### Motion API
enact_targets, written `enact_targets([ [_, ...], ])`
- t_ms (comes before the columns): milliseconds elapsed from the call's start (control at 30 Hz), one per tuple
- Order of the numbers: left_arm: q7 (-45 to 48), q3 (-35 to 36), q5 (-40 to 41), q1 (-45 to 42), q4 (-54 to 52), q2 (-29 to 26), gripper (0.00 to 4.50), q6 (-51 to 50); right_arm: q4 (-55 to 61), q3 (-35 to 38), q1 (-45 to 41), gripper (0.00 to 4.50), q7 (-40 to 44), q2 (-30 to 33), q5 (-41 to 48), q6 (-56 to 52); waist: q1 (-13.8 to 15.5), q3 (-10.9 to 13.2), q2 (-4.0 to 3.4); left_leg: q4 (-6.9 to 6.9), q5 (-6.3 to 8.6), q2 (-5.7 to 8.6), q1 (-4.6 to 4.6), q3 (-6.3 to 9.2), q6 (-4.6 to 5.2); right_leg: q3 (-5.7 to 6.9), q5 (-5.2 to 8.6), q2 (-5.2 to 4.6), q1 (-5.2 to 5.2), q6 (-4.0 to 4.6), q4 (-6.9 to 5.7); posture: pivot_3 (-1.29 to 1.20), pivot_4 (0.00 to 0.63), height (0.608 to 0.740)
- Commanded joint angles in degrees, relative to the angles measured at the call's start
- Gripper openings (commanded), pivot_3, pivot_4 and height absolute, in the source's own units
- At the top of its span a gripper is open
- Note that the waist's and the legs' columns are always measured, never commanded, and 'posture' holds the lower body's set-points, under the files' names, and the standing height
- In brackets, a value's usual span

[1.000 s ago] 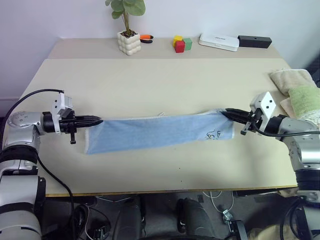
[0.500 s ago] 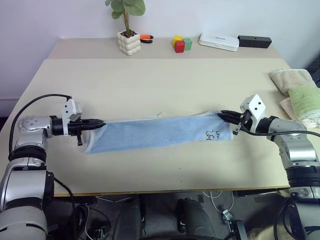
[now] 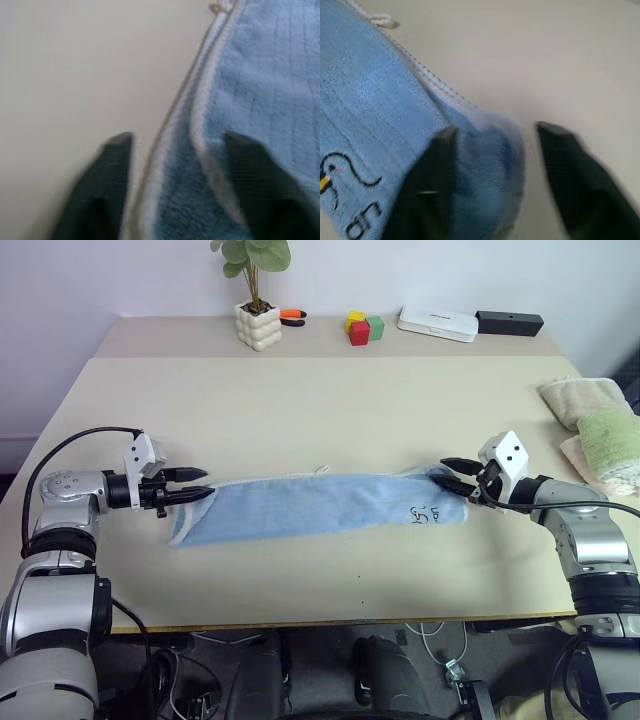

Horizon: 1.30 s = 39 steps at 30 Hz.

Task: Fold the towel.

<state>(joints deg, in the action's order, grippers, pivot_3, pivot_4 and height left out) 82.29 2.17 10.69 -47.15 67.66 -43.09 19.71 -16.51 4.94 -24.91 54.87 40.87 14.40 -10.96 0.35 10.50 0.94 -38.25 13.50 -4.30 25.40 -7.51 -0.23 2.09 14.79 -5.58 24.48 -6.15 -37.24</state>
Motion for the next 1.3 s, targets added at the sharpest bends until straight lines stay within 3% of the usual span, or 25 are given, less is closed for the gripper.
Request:
enact_targets([
  [33,-0.61,2.22,-0.29,-1.27,-0.01,-1.71,4.50,1.24,1.40,1.58,-0.28,4.35,-0.96,0.79,0.00,0.58,-0.06,0.00,0.00,0.00,0.00,0.00,0.00,0.00,0.00,0.00,0.00,0.00,0.00,0.00,0.00,0.00,0.150,0.735],
  [167,0.05,3.21,-0.12,-1.77,0.17,-3.64,4.50,-1.28,0.93,2.79,-1.22,4.44,-2.44,1.70,0.04,-0.08,-0.12,0.00,0.00,0.01,0.00,0.00,0.00,0.00,0.00,0.00,0.00,0.00,0.00,0.00,0.00,0.00,0.150,0.735],
  [233,0.95,3.96,0.44,-1.71,0.15,-4.53,3.87,-2.61,1.50,3.78,-1.48,4.50,-3.24,1.39,0.85,-0.10,-0.11,0.00,0.00,0.01,0.00,0.00,0.00,0.00,0.01,0.00,0.00,0.00,0.00,0.00,0.00,0.00,0.150,0.735],
  [333,2.17,4.96,0.66,-1.39,-0.01,-5.82,2.63,-3.25,2.03,4.92,-2.08,3.69,-3.86,0.59,2.68,-2.28,-0.09,0.00,0.00,0.01,0.01,0.00,0.00,0.00,0.01,0.00,0.00,0.00,0.00,0.00,0.00,0.00,0.150,0.735],
  [500,2.63,7.72,1.90,-2.74,-0.19,-7.25,0.02,-6.20,5.39,4.70,-2.49,1.12,-4.66,-0.46,3.86,-3.42,-0.11,0.00,0.00,0.01,0.01,0.00,0.00,0.00,0.02,0.00,0.00,0.00,0.00,0.00,0.00,0.00,0.150,0.735],
  [567,2.69,9.68,3.51,-3.97,-0.48,-7.25,0.00,-8.74,7.18,5.20,-3.21,0.15,-6.05,-1.83,5.51,-5.60,-0.13,0.00,0.00,0.01,0.02,0.00,0.00,0.00,0.02,0.00,0.00,0.00,0.00,0.00,0.00,0.00,0.150,0.735],
  [767,-0.53,14.14,9.53,-5.64,-8.78,-3.32,0.00,-20.49,17.59,3.89,-1.62,0.06,-14.32,-9.06,6.81,-10.03,0.08,0.00,0.01,0.01,-0.01,0.00,0.01,0.01,-0.02,0.01,0.00,0.00,0.00,-0.01,-0.02,0.00,0.150,0.735],
  [833,-4.12,15.79,15.56,-2.55,-20.28,-0.12,0.00,-33.36,22.50,3.16,-0.13,0.06,-18.69,-13.86,8.76,-13.16,0.14,-0.02,0.04,0.00,-0.07,0.00,0.01,0.02,-0.11,0.00,0.00,0.00,-0.01,-0.01,-0.02,0.00,0.150,0.735],
  [933,-19.15,18.36,27.38,6.11,-46.34,7.41,0.00,-54.54,30.10,0.37,3.26,0.06,-25.49,-22.33,11.21,-17.56,-0.10,-0.04,0.06,0.03,-0.15,-0.04,0.02,0.10,-0.24,-0.01,0.00,0.00,-0.04,-0.02,-0.04,0.00,0.150,0.735],
  [1067,-40.67,20.13,35.99,12.24,-67.87,18.07,0.00,-68.37,31.76,-2.66,5.78,0.06,-28.86,-25.52,8.31,-18.17,-0.16,-0.03,0.08,-0.07,-0.21,-0.02,0.07,0.16,-0.33,-0.03,-0.03,0.00,-0.05,-0.07,-0.05,0.00,0.150,0.735],
  [1200,-62.28,20.15,42.25,12.51,-80.19,28.80,0.00,-77.50,29.47,-3.16,6.57,0.06,-34.21,-28.24,5.94,-17.43,0.14,-0.07,0.14,-0.10,-0.20,0.02,0.02,0.23,-0.32,-0.04,-0.05,0.00,-0.11,-0.08,-0.10,0.00,0.150,0.735],
  [1300,-65.60,14.16,39.23,15.87,-86.06,30.30,0.00,-78.61,27.46,-3.41,6.65,0.06,-37.58,-30.29,3.96,-16.57,-0.07,-0.08,0.13,-0.07,-0.21,0.06,-0.01,0.23,-0.32,-0.05,-0.05,0.01,-0.14,-0.08,-0.06,0.00,0.150,0.735],
])
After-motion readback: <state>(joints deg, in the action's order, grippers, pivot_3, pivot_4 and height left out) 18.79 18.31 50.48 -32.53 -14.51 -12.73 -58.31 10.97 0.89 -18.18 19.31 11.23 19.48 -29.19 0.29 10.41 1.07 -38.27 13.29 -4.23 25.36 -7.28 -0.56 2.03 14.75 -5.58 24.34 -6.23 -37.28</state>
